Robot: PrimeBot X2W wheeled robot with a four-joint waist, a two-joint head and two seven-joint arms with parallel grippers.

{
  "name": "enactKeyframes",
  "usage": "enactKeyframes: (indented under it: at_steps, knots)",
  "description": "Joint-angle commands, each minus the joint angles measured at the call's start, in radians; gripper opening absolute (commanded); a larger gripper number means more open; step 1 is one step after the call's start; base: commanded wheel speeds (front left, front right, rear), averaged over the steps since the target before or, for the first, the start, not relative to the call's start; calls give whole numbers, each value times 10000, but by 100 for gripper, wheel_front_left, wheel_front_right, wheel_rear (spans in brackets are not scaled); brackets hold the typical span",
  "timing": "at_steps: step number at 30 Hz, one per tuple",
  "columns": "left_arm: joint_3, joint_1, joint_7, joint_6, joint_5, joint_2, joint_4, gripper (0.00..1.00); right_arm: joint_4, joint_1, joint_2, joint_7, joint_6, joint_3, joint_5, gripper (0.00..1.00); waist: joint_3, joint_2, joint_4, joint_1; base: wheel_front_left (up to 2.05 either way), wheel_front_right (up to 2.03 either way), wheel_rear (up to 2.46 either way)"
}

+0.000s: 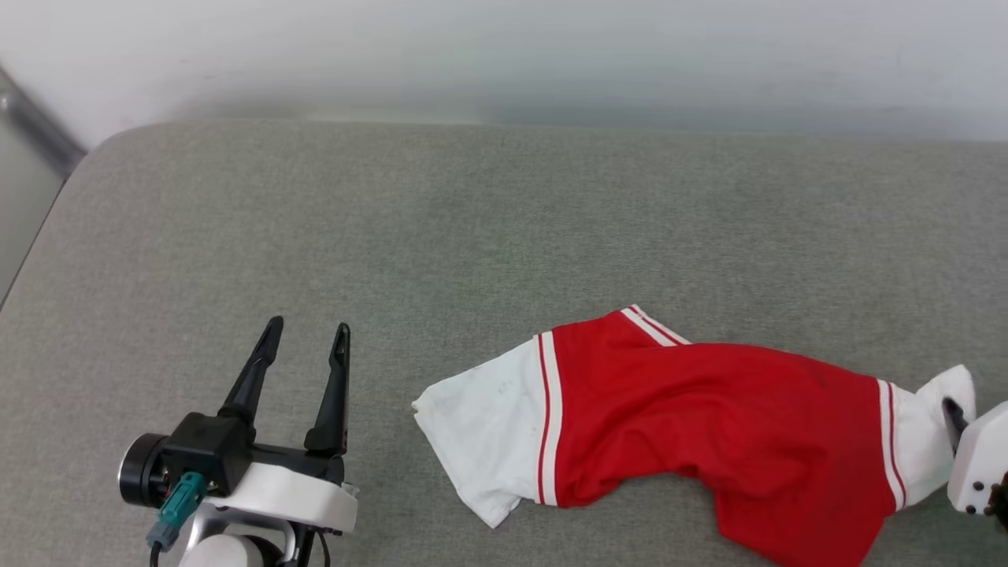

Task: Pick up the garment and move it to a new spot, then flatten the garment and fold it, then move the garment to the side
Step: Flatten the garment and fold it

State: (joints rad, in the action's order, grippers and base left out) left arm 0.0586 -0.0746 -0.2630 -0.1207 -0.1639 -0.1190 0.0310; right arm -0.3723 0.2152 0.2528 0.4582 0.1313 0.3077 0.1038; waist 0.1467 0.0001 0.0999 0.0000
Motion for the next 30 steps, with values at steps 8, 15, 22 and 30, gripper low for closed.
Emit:
enactKeyframes:
  at_steps: [8,15,22,30]
  knots:
    - [-156,311,-25,-51,-158,-111,-105,100,1434,-478,-175,-2190,-9,-151,-471,100,-428,-1,-440,0,0,0,0]
    - [220,296,797,-79,-797,-419,-9,100,3025,-1340,-932,-3012,-9,-181,-398,100,-290,-1,-788,0,0,0,0]
    - [943,-68,5598,-76,-2188,-1543,-714,100,4382,-1604,-1253,-2837,-7,-182,-415,100,367,-1,-1159,0,0,0,0]
    - [1180,-90,9202,578,-2492,-2083,-2204,100,5081,-1575,-1458,-2663,-9,-180,-586,100,1271,-1,-1418,0,0,0,0]
